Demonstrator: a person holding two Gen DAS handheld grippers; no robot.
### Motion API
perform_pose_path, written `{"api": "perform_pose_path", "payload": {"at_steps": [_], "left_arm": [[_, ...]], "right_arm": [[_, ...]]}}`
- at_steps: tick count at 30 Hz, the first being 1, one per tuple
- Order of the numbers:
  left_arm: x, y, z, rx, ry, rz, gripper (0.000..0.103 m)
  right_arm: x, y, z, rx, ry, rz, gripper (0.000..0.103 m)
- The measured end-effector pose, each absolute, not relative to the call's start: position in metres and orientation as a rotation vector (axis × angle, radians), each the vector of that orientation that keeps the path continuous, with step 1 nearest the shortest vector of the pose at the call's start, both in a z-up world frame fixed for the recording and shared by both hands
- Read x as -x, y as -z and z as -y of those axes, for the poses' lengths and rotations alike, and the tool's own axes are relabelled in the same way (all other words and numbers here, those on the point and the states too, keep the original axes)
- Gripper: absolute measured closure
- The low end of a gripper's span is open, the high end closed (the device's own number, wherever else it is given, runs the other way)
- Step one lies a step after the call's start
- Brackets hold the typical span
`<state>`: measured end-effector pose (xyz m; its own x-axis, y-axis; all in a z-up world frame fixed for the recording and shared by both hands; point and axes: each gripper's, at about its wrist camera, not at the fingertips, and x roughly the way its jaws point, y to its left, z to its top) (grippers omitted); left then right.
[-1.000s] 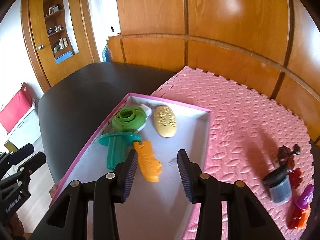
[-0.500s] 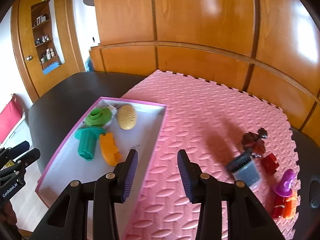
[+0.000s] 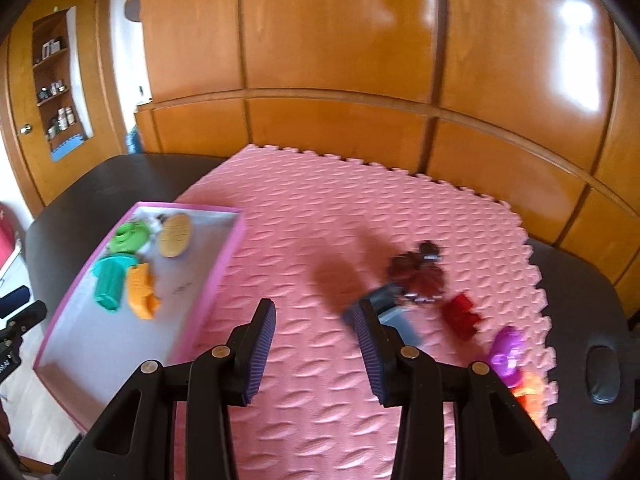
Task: Organize rigid objects
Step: 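Move the left gripper to the dark clear jar and grasp it while the right gripper approaches the purple toy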
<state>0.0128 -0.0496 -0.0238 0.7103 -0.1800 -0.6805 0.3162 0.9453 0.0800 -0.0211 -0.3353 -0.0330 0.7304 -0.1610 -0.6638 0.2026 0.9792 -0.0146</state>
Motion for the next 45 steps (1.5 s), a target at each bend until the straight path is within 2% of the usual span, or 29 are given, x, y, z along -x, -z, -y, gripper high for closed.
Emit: {"api": "perform_pose_path", "payload": {"at_steps": [7,10,15,17,22,25,26,37,41,45], "left_arm": [[-0.01,0.016,0.079,-0.243,0.357,-0.716,0.058],[-0.009,0.012,0.103,-0.276,0.44,-0.724,0.05],[-0.005,0.011,0.147,-0.317,0.55,-0.732,0.047],[-0.005,0.014,0.169,-0.327,0.592,-0.749,0.039],[-0.007,0.026,0.22,-0.344,0.693,-0.825,0.037],[-0.011,0.031,0.243,-0.287,0.748,-0.88,0.025],[-0.013,0.033,0.251,-0.264,0.762,-0.898,0.024],[-0.047,0.064,0.324,-0.071,0.77,-1.089,0.024],[-0.065,0.076,0.337,-0.021,0.722,-1.117,0.022],[-0.078,0.086,0.35,0.004,0.702,-1.146,0.024]], "right_arm": [[0.044,0.034,0.403,-0.099,0.361,-0.695,0.062],[0.058,0.04,0.44,-0.189,0.472,-0.664,0.062],[0.082,0.047,0.496,-0.388,0.635,-0.644,0.062],[0.09,0.049,0.509,-0.45,0.667,-0.635,0.062],[0.097,0.056,0.523,-0.562,0.665,-0.645,0.06],[0.093,0.055,0.521,-0.574,0.642,-0.647,0.06],[0.093,0.055,0.521,-0.574,0.639,-0.645,0.06],[0.1,0.045,0.525,-0.621,0.617,-0.597,0.06],[0.107,0.042,0.531,-0.657,0.625,-0.566,0.06],[0.111,0.041,0.537,-0.684,0.632,-0.549,0.06]]}}
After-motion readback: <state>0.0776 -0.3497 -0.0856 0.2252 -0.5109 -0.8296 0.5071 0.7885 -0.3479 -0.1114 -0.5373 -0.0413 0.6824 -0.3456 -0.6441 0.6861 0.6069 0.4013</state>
